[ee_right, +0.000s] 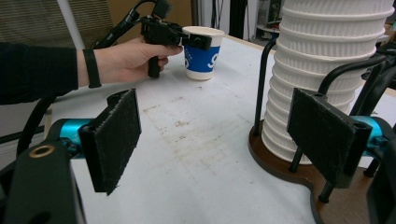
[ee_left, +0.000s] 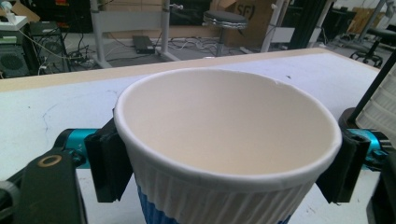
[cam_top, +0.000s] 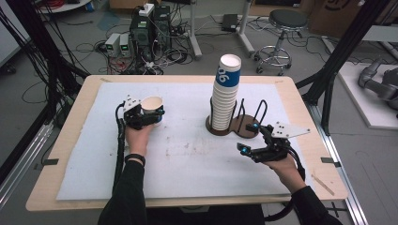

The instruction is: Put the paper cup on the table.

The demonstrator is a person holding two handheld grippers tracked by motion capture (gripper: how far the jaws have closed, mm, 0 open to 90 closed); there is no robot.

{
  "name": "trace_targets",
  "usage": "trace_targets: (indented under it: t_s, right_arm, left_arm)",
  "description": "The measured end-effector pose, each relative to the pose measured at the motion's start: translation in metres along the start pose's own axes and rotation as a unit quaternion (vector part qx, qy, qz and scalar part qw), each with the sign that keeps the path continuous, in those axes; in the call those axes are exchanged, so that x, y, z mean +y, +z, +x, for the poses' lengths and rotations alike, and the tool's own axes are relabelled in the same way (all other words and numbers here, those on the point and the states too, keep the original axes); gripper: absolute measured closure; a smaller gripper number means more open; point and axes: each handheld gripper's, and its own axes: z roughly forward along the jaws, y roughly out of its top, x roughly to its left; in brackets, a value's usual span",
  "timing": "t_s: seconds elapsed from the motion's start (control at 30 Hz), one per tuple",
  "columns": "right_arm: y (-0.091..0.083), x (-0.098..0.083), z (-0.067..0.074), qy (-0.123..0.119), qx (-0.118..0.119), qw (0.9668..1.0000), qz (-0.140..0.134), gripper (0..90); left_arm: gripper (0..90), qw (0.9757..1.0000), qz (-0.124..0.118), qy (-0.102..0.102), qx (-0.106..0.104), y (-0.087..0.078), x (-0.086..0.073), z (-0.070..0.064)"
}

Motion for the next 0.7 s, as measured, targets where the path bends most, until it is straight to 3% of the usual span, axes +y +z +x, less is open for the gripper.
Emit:
trace_targets:
  t_s: [0.4,0.7]
  right_arm:
    - [-0.0003,0.0009,0.0004,0.001,-0.002,1.0,-0.004,18.1]
    - [0.0003,0.0019,0.0018,0.001,0.003,1.0,-0.005,18.1]
  left_arm:
    - [17.7,0.9993,0.02,0.03,0.008,-0.0073,-0.0017,-0.006]
    - [16.2,0.9993,0.026,0.026,0.005,-0.007,-0.0019,-0.0063]
